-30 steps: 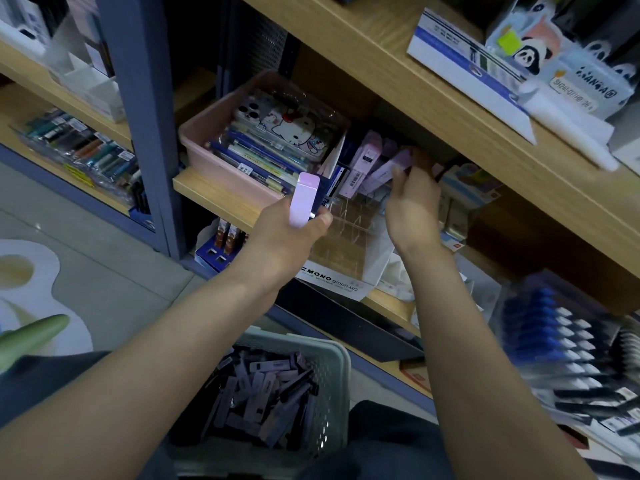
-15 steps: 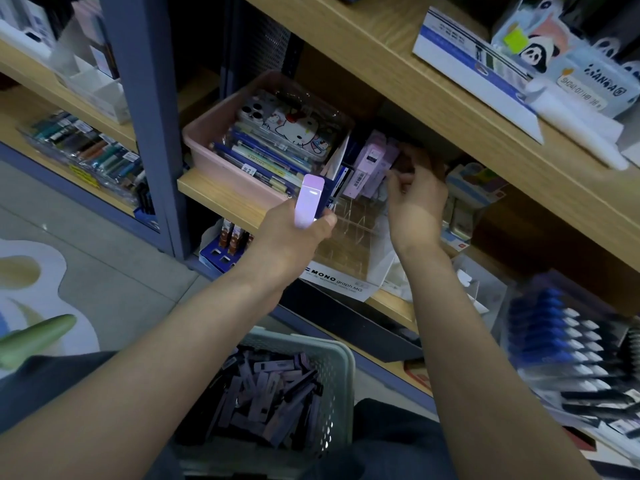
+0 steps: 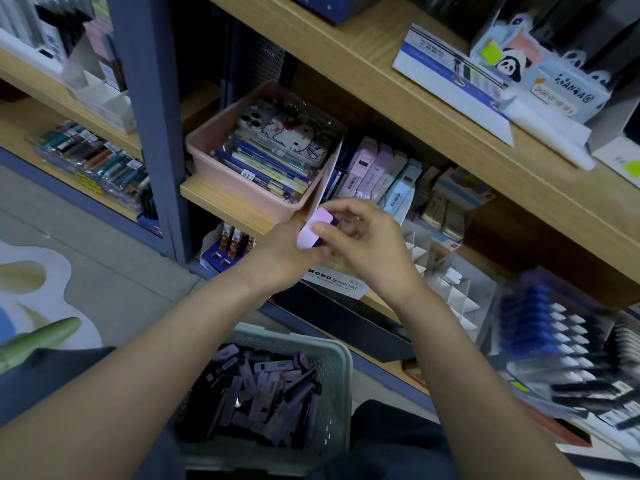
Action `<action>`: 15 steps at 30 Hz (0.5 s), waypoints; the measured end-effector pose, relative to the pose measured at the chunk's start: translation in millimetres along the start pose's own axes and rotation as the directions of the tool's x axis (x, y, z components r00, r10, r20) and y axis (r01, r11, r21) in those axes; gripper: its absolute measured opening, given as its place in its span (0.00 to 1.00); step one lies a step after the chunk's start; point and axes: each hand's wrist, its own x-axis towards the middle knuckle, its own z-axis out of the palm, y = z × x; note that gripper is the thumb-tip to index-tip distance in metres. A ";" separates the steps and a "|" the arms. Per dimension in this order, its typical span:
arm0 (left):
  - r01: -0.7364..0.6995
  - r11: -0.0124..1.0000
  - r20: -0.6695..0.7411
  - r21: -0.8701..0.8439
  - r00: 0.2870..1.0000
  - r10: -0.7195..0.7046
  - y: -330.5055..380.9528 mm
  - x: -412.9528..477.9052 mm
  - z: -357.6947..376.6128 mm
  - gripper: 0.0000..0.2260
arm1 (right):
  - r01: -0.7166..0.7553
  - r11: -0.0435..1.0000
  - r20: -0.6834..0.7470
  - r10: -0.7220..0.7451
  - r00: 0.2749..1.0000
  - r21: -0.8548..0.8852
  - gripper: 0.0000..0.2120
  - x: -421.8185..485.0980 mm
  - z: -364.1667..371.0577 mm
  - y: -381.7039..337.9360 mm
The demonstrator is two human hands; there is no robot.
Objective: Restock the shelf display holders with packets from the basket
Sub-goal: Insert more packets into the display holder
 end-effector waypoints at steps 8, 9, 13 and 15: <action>0.006 0.999 0.043 0.036 0.999 -0.007 -4.3 3.6 5.4 0.17 | -0.009 1.000 -0.116 0.008 0.993 -0.006 0.11 -14.5 4.6 -6.0; 0.003 0.999 0.050 0.044 0.999 -0.005 -4.9 4.2 7.5 0.19 | -0.030 1.000 -0.129 0.030 0.991 0.001 0.10 -14.4 4.2 -6.1; 0.000 0.998 0.025 -0.055 1.000 0.001 3.5 0.5 10.7 0.12 | -0.130 0.947 -0.071 0.157 0.985 0.295 0.07 -13.4 -6.5 -9.3; -0.005 0.991 0.019 -0.133 1.000 0.008 9.2 -0.4 9.8 0.07 | -0.110 0.910 -0.090 0.159 0.983 0.398 0.06 -13.1 -16.5 -10.2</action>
